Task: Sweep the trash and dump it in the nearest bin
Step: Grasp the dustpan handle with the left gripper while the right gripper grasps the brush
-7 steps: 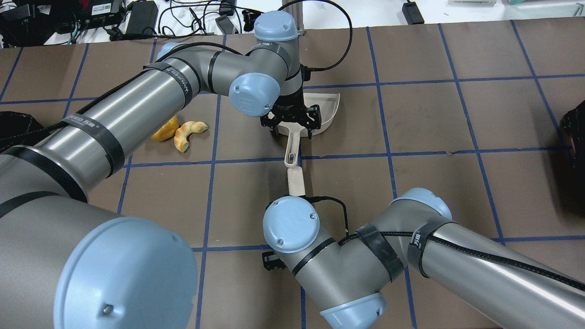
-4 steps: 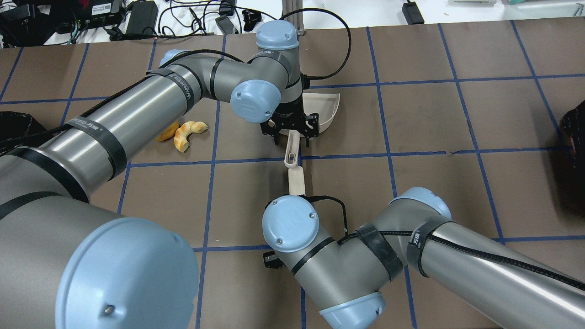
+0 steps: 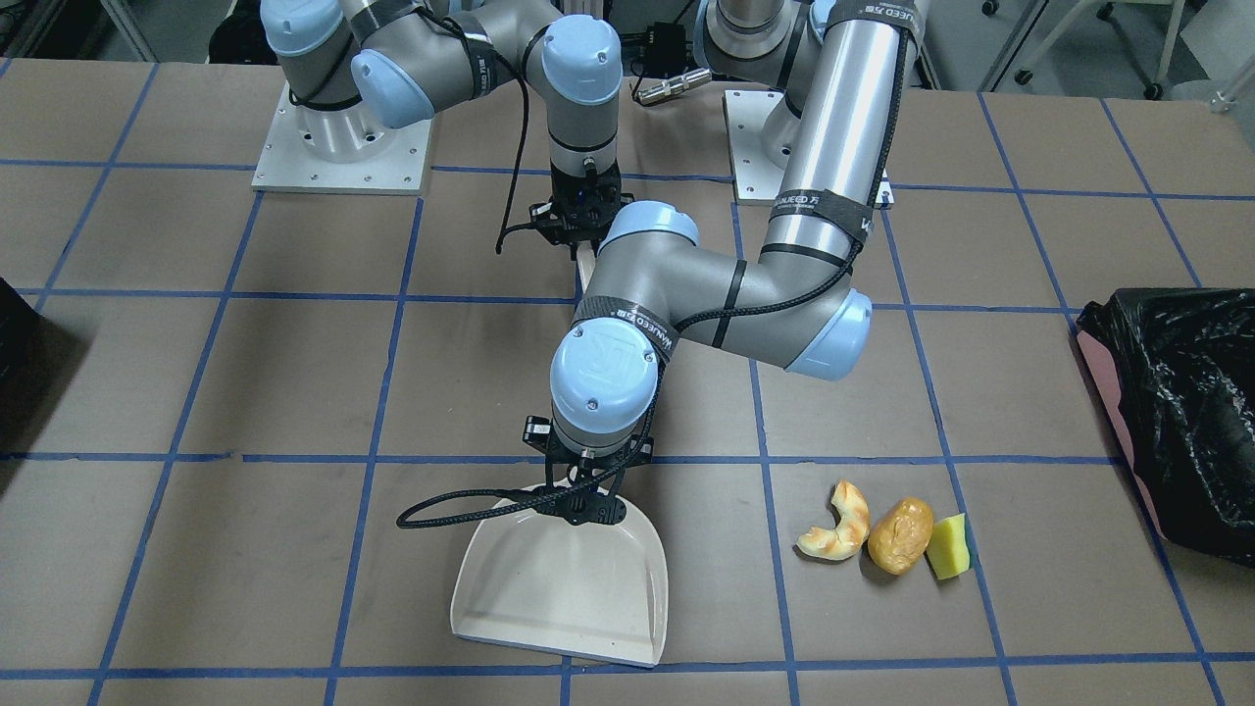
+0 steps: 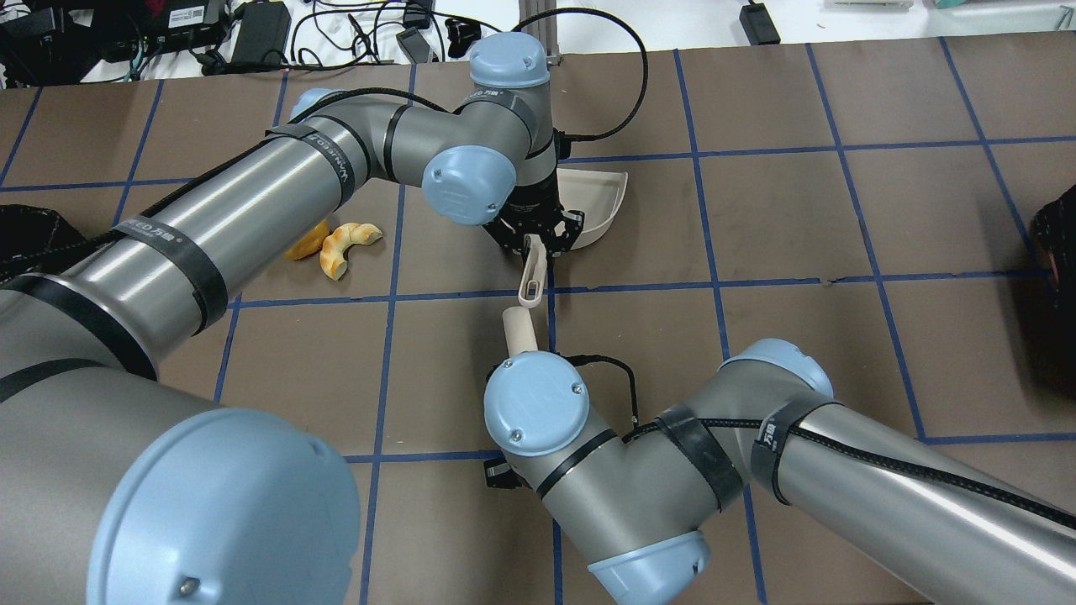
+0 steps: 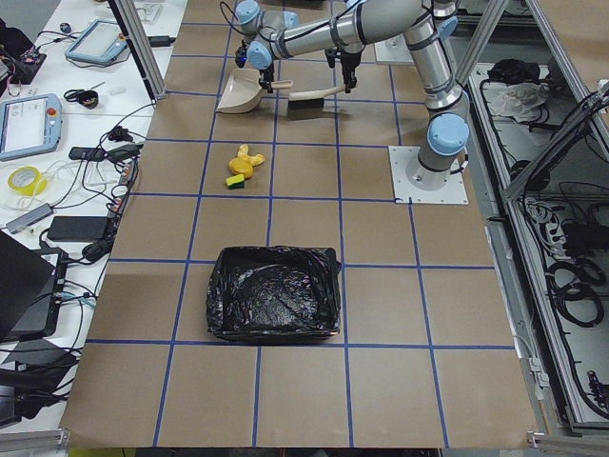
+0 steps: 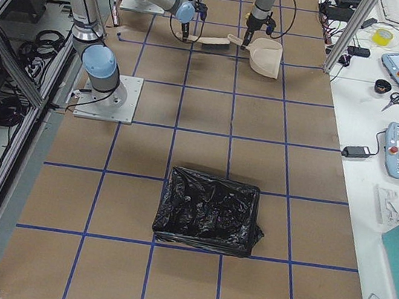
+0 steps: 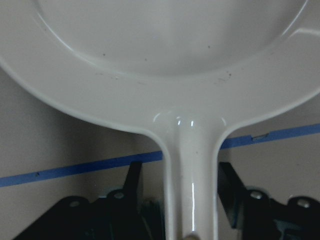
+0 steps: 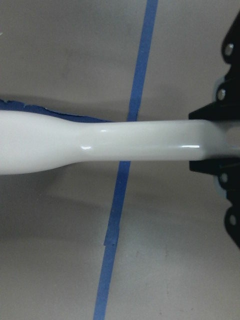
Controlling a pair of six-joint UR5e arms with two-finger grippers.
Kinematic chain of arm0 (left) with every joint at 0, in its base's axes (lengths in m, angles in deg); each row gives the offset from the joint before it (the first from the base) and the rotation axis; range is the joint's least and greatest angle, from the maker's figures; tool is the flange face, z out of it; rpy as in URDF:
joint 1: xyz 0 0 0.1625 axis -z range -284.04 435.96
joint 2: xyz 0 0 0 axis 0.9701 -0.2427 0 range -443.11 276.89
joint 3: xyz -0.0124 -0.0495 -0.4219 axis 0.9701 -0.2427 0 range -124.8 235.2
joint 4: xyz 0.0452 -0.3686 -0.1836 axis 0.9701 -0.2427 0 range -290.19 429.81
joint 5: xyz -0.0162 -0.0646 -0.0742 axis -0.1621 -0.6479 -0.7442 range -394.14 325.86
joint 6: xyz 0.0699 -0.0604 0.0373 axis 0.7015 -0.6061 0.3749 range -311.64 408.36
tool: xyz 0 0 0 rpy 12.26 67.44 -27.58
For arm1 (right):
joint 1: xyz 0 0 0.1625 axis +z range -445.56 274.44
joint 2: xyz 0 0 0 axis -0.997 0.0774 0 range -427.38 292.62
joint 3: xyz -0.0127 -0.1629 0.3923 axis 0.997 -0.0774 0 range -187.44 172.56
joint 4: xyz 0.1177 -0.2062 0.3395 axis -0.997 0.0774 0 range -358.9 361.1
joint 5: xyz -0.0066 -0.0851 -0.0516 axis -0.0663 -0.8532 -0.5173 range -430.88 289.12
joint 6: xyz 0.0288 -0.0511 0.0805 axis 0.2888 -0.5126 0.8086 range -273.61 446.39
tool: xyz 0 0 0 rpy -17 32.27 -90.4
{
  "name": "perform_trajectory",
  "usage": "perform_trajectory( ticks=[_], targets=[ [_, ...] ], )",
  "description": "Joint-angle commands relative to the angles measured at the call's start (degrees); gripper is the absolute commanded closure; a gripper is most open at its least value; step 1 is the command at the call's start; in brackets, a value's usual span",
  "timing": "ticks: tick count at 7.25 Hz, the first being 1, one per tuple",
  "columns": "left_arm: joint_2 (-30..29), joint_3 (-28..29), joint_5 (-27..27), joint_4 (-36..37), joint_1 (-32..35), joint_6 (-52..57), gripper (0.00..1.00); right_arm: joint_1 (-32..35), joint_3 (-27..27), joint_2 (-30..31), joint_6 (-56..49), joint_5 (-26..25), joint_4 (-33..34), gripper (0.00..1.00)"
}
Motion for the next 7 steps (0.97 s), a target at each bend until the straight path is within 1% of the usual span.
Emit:
perform_trajectory(
  ticks=[1, 2, 3, 5, 7],
  targets=[
    [1.0, 0.4, 0.5, 0.0, 0.0, 2.2, 1.00, -0.2, -0.2, 0.3, 0.1, -0.5, -1.9, 1.00],
    [2.5, 1.0, 2.8, -0.7, -0.7, 7.8, 1.00, -0.2, -0.2, 0.8, 0.1, -2.3, -3.2, 1.00],
    [4.3, 1.3, 3.2, -1.4, -2.9, 11.6, 1.00, -0.4, -0.2, 2.3, 0.1, -3.1, -6.0, 1.00],
    [7.2, 1.3, 3.1, -3.6, -9.7, 21.9, 1.00, -2.9, -1.8, 6.1, 0.0, -3.2, -11.4, 1.00],
    [10.0, 1.3, 3.2, -9.2, -16.4, 32.8, 1.00, -7.4, -2.9, 6.3, -3.3, -3.1, -12.9, 1.00]
  ],
)
